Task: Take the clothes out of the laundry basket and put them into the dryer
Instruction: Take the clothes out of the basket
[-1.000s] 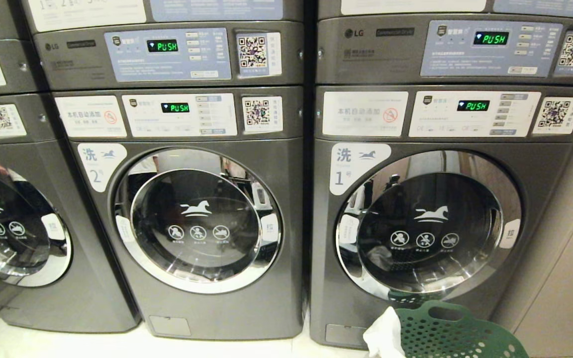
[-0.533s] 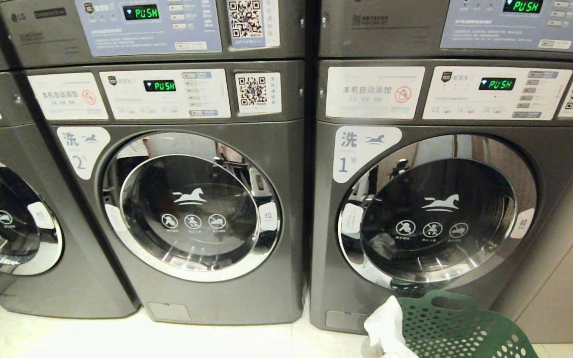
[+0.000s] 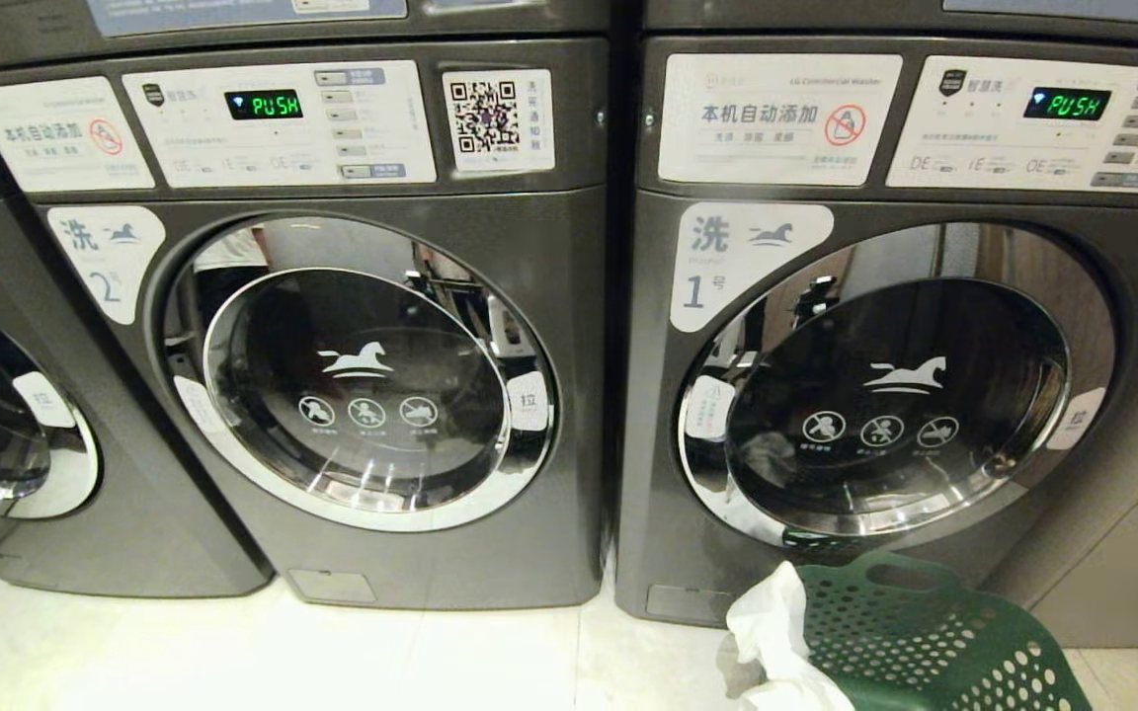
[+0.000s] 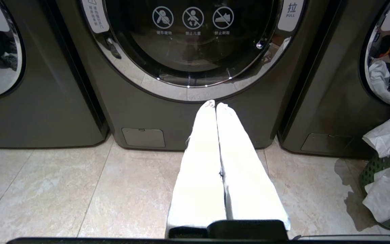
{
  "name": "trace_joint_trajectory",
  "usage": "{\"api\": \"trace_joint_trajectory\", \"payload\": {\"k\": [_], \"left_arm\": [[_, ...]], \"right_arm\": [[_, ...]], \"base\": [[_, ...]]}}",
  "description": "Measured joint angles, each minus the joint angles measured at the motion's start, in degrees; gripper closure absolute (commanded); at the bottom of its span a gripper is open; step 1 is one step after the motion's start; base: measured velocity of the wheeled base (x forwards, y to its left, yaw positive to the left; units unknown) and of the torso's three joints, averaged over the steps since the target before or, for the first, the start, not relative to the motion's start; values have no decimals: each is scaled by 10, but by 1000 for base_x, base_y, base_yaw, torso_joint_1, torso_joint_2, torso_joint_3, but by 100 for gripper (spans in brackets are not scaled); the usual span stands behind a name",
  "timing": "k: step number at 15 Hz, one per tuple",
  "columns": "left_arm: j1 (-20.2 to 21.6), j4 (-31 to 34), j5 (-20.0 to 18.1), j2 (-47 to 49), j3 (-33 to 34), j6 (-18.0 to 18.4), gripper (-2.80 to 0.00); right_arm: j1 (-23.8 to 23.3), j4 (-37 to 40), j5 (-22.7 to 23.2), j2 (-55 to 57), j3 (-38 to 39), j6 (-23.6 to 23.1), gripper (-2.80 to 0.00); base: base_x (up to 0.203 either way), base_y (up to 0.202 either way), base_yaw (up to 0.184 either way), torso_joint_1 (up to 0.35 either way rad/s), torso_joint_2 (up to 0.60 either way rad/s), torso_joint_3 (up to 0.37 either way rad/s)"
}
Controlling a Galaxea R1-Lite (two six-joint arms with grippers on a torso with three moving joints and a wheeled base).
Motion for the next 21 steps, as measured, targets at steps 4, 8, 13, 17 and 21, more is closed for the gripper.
{"api": "trace_joint_trajectory", "payload": {"k": [4, 8, 13, 17, 21], "left_arm": [[0, 0, 0, 0, 0, 0, 0], [0, 0, 0, 0, 0, 0, 0], [0, 0, 0, 0, 0, -3, 0], [0, 0, 0, 0, 0, -3, 0], [0, 0, 0, 0, 0, -3, 0]], "right_arm": [[0, 0, 0, 0, 0, 3, 0], [0, 0, 0, 0, 0, 2, 0], [0, -1, 0, 0, 0, 4, 0], [0, 0, 0, 0, 0, 4, 0], [0, -2, 1, 0, 0, 12, 0]], "base": [[0, 0, 0, 3, -1, -199], [0, 0, 0, 4, 3, -194], [0, 0, 0, 4, 0, -198], [0, 0, 0, 3, 1, -194], [0, 0, 0, 1, 4, -54]]}}
